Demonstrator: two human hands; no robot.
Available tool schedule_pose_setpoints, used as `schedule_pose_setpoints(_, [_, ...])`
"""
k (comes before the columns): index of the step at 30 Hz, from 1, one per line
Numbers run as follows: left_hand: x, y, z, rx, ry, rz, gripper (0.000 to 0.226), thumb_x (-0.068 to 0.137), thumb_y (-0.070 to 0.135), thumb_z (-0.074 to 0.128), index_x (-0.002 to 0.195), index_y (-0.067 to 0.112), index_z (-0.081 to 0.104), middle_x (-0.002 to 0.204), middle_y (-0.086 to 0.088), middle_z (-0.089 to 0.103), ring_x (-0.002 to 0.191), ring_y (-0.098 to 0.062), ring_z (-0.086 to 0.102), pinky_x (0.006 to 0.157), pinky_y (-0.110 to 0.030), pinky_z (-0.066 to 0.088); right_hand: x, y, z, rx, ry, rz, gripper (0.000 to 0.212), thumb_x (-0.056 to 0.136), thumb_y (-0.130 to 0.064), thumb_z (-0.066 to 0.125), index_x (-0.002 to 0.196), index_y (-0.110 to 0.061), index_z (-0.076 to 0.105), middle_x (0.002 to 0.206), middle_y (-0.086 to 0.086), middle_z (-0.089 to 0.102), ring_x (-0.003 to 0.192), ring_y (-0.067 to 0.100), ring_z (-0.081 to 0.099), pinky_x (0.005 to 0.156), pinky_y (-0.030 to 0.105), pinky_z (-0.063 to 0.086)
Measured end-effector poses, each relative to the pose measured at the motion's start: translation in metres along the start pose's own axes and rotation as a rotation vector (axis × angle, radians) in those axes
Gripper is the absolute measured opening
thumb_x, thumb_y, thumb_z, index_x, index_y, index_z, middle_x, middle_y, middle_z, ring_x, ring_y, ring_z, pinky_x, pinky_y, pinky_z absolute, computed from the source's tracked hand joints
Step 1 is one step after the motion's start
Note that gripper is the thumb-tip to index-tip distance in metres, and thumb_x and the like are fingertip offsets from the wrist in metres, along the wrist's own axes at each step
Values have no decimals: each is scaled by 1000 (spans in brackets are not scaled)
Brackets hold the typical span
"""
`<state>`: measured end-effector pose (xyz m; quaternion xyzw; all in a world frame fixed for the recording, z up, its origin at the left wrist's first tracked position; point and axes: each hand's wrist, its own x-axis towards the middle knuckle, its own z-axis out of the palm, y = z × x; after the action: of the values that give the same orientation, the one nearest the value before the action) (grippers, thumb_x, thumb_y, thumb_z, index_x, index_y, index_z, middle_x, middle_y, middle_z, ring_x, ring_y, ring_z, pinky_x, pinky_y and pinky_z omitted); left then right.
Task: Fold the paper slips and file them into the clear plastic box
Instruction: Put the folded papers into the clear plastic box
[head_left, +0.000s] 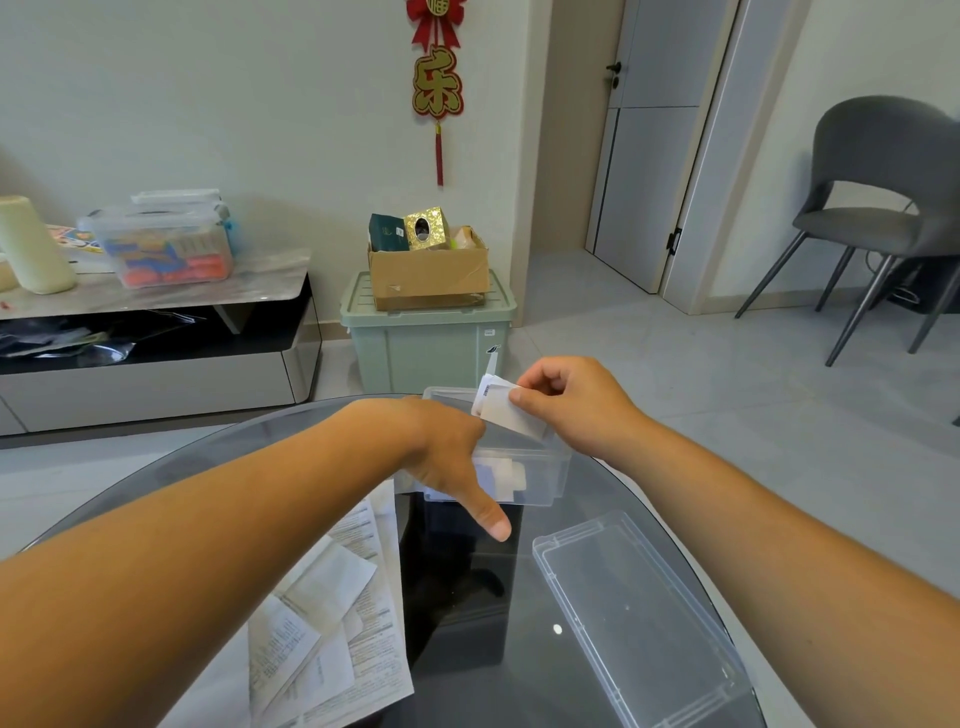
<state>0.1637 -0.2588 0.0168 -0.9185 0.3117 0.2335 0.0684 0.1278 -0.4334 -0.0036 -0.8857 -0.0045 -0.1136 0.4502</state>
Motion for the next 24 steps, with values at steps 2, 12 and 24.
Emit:
schedule_pose_setpoints(2, [1, 1, -1, -22, -2, 8, 119, 57, 84, 71, 153, 26, 29, 150, 2, 46, 131, -29, 48, 115, -50, 37, 0, 0, 0, 0, -3, -3, 7, 92, -21, 71, 86, -19, 72, 88, 5, 71, 78, 14, 62, 66, 24, 49])
schedule_pose_setpoints(12, [-2, -9, 1, -138, 56, 100, 89, 61, 84, 67, 132, 32, 51, 126, 10, 60, 113, -19, 56, 106, -41, 46, 1, 0, 0, 20, 1, -6, 11, 93, -21, 70, 82, -25, 70, 89, 1, 71, 82, 15, 63, 69, 24, 49])
schedule_pose_setpoints(24, [-28, -23, 29, -119, 364, 238, 82, 66, 88, 54, 125, 32, 61, 128, 11, 48, 128, -9, 29, 121, -40, 10, 5, -6, 3, -173, -41, -21, 12, 90, -23, 71, 79, -26, 71, 83, -8, 68, 82, 15, 64, 75, 33, 53])
